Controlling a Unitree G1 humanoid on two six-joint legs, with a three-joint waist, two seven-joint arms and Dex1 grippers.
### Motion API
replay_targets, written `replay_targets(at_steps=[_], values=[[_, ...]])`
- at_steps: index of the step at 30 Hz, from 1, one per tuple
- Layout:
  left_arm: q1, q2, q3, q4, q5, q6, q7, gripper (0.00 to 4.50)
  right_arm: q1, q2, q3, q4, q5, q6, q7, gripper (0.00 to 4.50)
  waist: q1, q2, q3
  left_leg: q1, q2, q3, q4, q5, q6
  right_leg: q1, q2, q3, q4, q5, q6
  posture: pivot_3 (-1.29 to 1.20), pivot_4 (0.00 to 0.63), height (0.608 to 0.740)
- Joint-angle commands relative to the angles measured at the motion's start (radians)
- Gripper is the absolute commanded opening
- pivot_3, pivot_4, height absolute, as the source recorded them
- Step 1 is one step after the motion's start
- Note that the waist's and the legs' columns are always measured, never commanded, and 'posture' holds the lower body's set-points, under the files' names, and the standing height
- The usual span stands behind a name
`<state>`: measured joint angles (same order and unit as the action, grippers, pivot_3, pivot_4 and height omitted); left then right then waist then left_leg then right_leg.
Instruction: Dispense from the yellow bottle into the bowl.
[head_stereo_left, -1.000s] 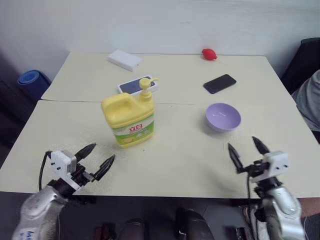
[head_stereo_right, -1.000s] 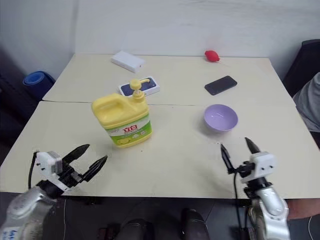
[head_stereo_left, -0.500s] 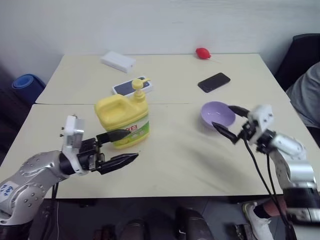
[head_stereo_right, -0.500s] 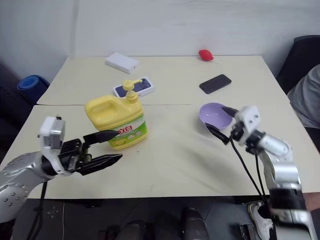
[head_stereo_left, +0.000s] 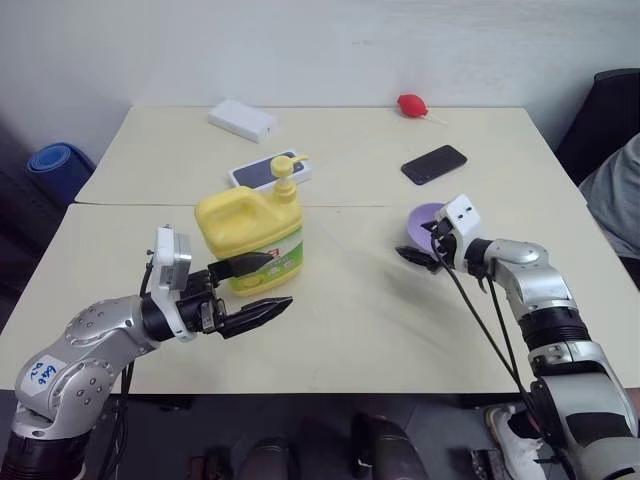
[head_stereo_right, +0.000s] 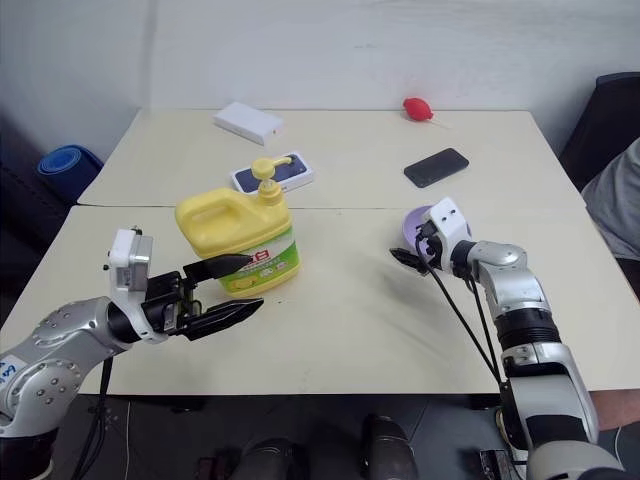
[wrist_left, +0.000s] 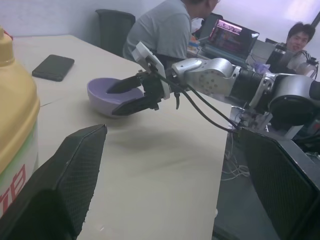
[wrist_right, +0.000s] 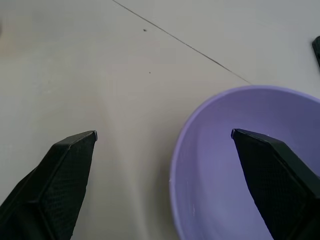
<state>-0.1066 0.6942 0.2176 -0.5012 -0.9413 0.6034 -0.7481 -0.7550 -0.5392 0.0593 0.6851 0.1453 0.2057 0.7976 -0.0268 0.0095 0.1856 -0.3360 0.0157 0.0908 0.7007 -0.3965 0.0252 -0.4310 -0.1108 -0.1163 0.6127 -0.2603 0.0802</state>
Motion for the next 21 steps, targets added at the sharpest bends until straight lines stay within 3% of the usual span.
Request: replay_targets(at_steps=[1,6,9,19,21], values=[[0.004,-0.004,0.014,-0.043,0.002,-0.009,0.008,4.47,-0.021,0.007,-0.015,0.058,-0.021,-0.043,-0.003,4.50,0.000,0.000,0.000,0.000,0.000,0.000,0.000,0.000,0.000,0.000,0.000,0.000,0.000,0.000,0.000,0.00,0.150,0.740],[0.003,-0.016,0.009,-0.044,0.006,-0.008,0.018,4.47,-0.049,0.019,-0.028,0.147,-0.035,-0.102,-0.010,4.50,-0.002,0.000,0.000,0.000,0.000,0.000,0.000,0.000,0.000,0.000,0.000,0.000,0.000,0.000,0.000,0.00,0.150,0.740],[0.001,-0.020,0.007,-0.041,0.009,-0.008,0.019,4.50,-0.063,0.026,-0.036,0.169,-0.035,-0.124,-0.014,3.91,-0.002,0.000,0.000,0.000,0.000,0.000,0.000,0.000,0.000,0.000,0.000,0.000,0.000,0.000,0.000,0.00,0.150,0.740],[-0.026,-0.020,0.000,-0.015,0.025,-0.007,0.016,4.50,-0.082,0.039,-0.039,0.194,-0.048,-0.176,0.002,0.53,-0.002,0.000,0.000,0.000,0.000,0.000,0.000,0.000,0.000,0.000,0.000,0.000,0.000,0.000,0.000,0.00,0.150,0.740],[-0.033,-0.021,-0.003,-0.011,0.031,-0.007,0.015,4.50,-0.085,0.038,-0.041,0.175,-0.043,-0.184,0.024,0.03,-0.002,0.000,0.000,0.000,0.000,0.000,0.000,0.000,0.000,0.000,0.000,0.000,0.000,0.000,0.000,0.00,0.150,0.740]])
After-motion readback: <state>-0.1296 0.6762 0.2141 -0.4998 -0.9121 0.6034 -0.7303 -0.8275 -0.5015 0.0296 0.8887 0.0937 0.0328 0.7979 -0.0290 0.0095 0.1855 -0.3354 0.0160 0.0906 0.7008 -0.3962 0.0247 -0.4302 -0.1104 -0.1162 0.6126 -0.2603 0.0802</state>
